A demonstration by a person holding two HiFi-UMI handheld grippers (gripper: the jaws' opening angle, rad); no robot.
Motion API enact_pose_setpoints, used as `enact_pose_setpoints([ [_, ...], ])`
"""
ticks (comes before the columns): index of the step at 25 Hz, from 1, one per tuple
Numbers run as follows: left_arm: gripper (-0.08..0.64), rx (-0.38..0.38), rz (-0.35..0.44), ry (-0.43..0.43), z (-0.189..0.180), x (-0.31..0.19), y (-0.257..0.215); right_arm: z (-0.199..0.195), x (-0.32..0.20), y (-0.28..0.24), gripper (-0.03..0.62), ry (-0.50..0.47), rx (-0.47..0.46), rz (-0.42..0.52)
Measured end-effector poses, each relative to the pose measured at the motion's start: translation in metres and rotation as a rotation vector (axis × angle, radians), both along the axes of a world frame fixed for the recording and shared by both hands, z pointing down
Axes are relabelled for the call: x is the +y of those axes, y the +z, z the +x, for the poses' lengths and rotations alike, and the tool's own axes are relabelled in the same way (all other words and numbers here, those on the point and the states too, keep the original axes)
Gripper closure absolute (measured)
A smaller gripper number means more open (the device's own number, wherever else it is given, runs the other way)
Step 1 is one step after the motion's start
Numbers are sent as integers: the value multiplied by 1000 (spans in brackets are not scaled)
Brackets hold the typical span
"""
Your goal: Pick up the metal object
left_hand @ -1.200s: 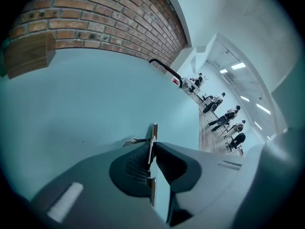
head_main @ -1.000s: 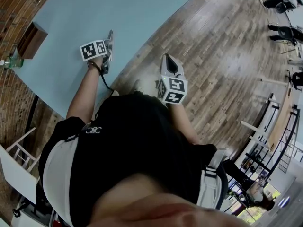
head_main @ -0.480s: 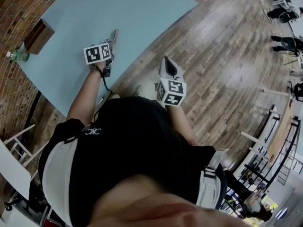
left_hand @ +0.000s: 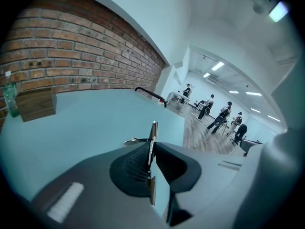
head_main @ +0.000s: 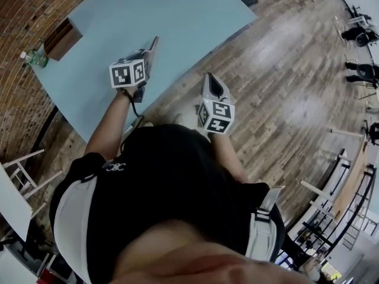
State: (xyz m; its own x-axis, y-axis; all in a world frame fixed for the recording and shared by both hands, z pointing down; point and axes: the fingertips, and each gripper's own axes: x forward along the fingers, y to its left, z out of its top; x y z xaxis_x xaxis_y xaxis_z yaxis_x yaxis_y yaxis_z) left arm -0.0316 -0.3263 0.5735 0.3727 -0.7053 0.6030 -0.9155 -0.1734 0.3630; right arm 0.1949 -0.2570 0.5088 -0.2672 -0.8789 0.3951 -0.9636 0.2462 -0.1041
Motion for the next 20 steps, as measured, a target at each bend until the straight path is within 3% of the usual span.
enact_pose_setpoints([
  [7, 529, -18, 106, 22, -3, 15, -41, -17, -3, 0, 578, -27, -11, 6],
  [20, 529, -15, 90, 21, -15, 30, -49, -29, -10, -4, 580, -21, -6, 19],
])
